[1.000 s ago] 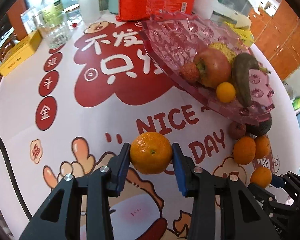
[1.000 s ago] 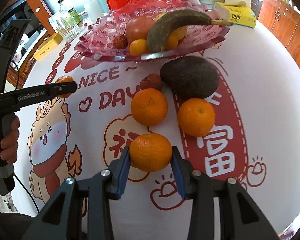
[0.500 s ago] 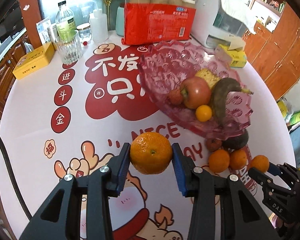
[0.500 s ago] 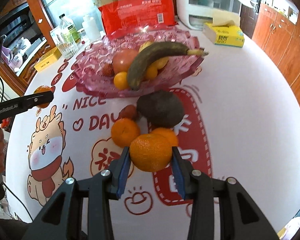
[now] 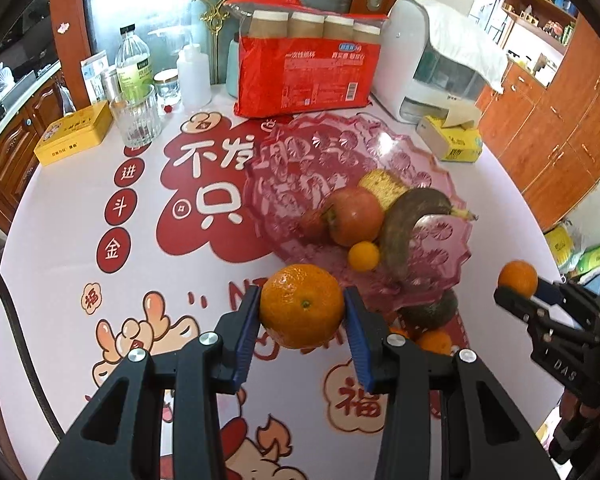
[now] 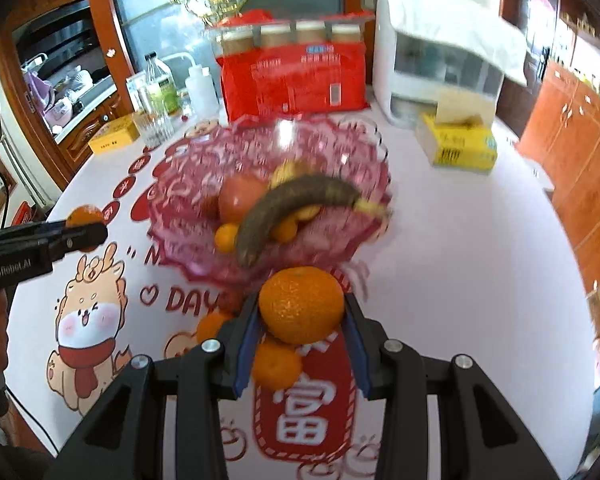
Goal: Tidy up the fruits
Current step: 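Lift both mandarins into the pink bowl and open both tools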
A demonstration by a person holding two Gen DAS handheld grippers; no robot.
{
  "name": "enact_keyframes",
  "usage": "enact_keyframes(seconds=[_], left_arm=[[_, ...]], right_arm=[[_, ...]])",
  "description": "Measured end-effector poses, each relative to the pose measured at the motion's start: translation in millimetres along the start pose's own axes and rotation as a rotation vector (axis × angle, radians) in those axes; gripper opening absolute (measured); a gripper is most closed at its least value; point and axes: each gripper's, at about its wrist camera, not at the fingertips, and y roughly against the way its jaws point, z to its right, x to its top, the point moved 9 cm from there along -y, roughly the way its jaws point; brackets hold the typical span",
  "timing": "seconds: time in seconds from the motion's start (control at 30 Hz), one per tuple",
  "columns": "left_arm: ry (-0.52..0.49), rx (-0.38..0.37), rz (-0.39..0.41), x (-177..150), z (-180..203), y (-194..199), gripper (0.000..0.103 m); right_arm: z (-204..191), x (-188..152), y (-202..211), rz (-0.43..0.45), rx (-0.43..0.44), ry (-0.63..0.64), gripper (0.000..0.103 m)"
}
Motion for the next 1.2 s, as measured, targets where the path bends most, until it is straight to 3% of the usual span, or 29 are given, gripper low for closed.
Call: enact_keyframes(seconds=[0.43,0.8,1.13,1.2], left_arm=[[0.028,0.030,0.031,19,23,-12,0.040],[0.054,0.047,-0.034,15,30,-47,0.040],[0.056,0.037,-0.101,10,32,-74,0.040],[0.049,0.028,-0.097,10,33,-73,0.051]], right_arm=[[9,50,5,0.090,0.065,0.073,0.040],[6,42,-31,0.014,0.156,0.029,0.040],[7,38,-56,-0.028,0.184,-0.018,0.040],[7,38,-58,-0.033,0.196,-0.028,0.041]])
